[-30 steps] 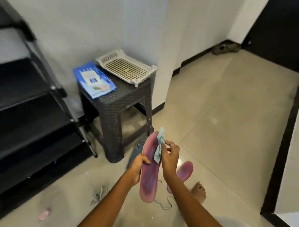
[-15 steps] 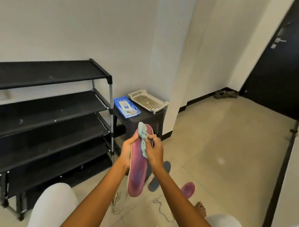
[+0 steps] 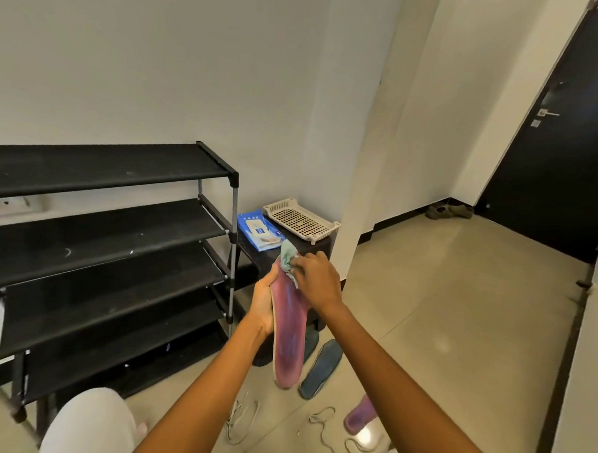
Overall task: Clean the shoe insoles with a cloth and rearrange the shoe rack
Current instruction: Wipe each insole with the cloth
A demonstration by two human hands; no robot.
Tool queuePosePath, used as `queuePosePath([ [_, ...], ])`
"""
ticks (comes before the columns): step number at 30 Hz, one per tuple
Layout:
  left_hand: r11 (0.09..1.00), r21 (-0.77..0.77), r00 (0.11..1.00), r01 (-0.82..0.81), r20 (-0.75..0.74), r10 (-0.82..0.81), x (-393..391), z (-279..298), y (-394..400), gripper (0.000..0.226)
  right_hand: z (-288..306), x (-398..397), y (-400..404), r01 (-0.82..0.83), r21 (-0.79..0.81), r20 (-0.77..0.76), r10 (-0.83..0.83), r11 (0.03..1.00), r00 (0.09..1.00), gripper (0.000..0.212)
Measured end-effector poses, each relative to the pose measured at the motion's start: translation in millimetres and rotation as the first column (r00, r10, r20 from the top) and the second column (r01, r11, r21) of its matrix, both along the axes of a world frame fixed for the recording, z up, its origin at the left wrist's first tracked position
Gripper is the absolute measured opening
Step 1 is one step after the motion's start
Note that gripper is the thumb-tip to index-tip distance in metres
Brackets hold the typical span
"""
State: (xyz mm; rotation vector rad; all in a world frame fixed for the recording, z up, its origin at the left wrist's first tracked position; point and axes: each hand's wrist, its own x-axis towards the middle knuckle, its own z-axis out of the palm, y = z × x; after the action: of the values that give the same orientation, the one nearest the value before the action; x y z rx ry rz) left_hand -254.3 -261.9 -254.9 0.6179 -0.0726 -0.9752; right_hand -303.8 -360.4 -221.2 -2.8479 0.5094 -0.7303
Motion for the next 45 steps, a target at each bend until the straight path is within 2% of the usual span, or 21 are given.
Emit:
queuePosePath([
  [4,0.999,0.039,1.0,0.001,-0.001,-0.001,27.2,-7.5,3.8,0.061,-20.8,-14.7,30.1,-0.23,0.03,0.092,0.227,0.973,0.97,0.021],
  [6,0.998,0.06,1.0,0.004,0.009,-0.005,34.2,-17.5,4.0,0.061,-28.3,-24.3,35.9,-0.287,-0.027,0.062,0.288,0.958,0.956,0.019],
  [8,0.999,0.048,1.0,0.016,0.012,-0.017,23.0,-13.7,7.3,0.046,-26.3,-19.8,25.5,-0.223,-0.123,0.089,0.235,0.967,0.968,0.016],
  [10,0.999,0.053,0.999,-0.003,0.038,0.001,10.0,-12.4,4.4,0.037,-16.2,-8.9,13.9,-0.059,-0.047,0.155,0.065,0.997,0.986,0.016],
  [12,1.0,0.014,0.999,0.0,0.033,-0.001,1.0,-6.4,2.4,0.042,-8.9,-1.5,8.5,0.059,0.053,0.173,-0.067,0.997,0.983,0.02],
  [13,1.0,-0.013,1.0,-0.017,0.017,0.017,1.6,-4.6,2.5,0.044,-8.9,0.3,10.9,0.059,0.063,0.177,-0.069,0.996,0.982,0.02],
  [15,0.999,-0.024,0.999,-0.045,-0.005,0.045,11.7,-5.0,3.5,0.049,-14.7,-3.6,26.3,-0.055,0.094,0.171,0.038,0.994,0.985,0.019],
  [17,1.0,-0.005,1.0,-0.01,0.003,0.01,24.0,-7.2,5.6,0.058,-24.6,-18.0,43.5,-0.189,0.136,0.149,0.169,0.973,0.974,0.017],
  [19,1.0,0.021,1.0,0.014,0.017,-0.014,28.1,-11.2,4.1,0.061,-30.5,-27.3,42.9,-0.246,0.106,0.149,0.229,0.963,0.962,0.019],
  [21,1.0,0.003,0.999,0.022,0.048,-0.022,19.5,-7.9,1.2,0.058,-26.3,-22.5,24.3,-0.154,0.046,0.171,0.144,0.987,0.975,0.021],
  [23,0.999,0.017,0.998,0.04,0.047,-0.041,10.1,-3.8,-1.5,0.055,-18.0,-15.7,8.8,0.008,0.085,0.157,-0.022,0.996,0.987,0.019],
  [25,1.0,0.014,1.0,-0.002,0.03,0.002,10.6,0.8,-0.5,0.052,-17.9,-11.6,11.1,0.042,0.129,0.164,-0.063,0.991,0.984,0.019],
  [29,1.0,-0.013,1.0,-0.013,0.018,0.013,25.4,-4.2,4.5,0.065,-32.5,-26.7,44.1,-0.223,0.229,0.19,0.182,0.948,0.965,0.014],
  [31,0.999,0.032,1.0,0.008,-0.004,-0.008,29.0,-9.3,7.0,0.061,-34.2,-30.9,43.3,-0.29,0.23,0.199,0.247,0.929,0.948,0.018],
  [33,1.0,0.005,0.999,0.026,0.025,-0.026,24.2,-8.7,9.4,0.044,-26.0,-22.8,31.4,-0.204,0.288,0.269,0.126,0.936,0.955,0.017],
  [35,1.0,-0.024,0.999,0.011,0.035,-0.01,15.3,-4.0,9.8,0.041,-11.2,-11.8,18.0,-0.048,0.409,0.321,-0.094,0.911,0.942,0.019],
  [37,1.0,-0.027,0.999,-0.014,0.039,0.015,10.0,0.5,9.7,0.041,0.2,0.0,7.9,0.068,0.398,0.254,-0.181,0.915,0.95,0.024],
  [39,1.0,-0.013,0.998,-0.02,0.065,0.021,11.1,5.4,7.0,0.045,2.4,7.9,7.2,0.099,0.279,0.131,-0.141,0.955,0.981,0.027],
  [41,0.999,0.033,0.996,-0.022,0.087,0.019,16.7,5.4,3.2,0.051,-2.2,6.6,15.1,0.044,0.214,0.08,-0.063,0.976,0.995,0.027],
  [45,0.988,0.153,0.996,-0.002,0.089,-0.011,29.1,-1.3,11.2,0.055,-15.3,-13.7,31.2,-0.196,0.246,0.053,0.189,0.949,0.981,0.024],
])
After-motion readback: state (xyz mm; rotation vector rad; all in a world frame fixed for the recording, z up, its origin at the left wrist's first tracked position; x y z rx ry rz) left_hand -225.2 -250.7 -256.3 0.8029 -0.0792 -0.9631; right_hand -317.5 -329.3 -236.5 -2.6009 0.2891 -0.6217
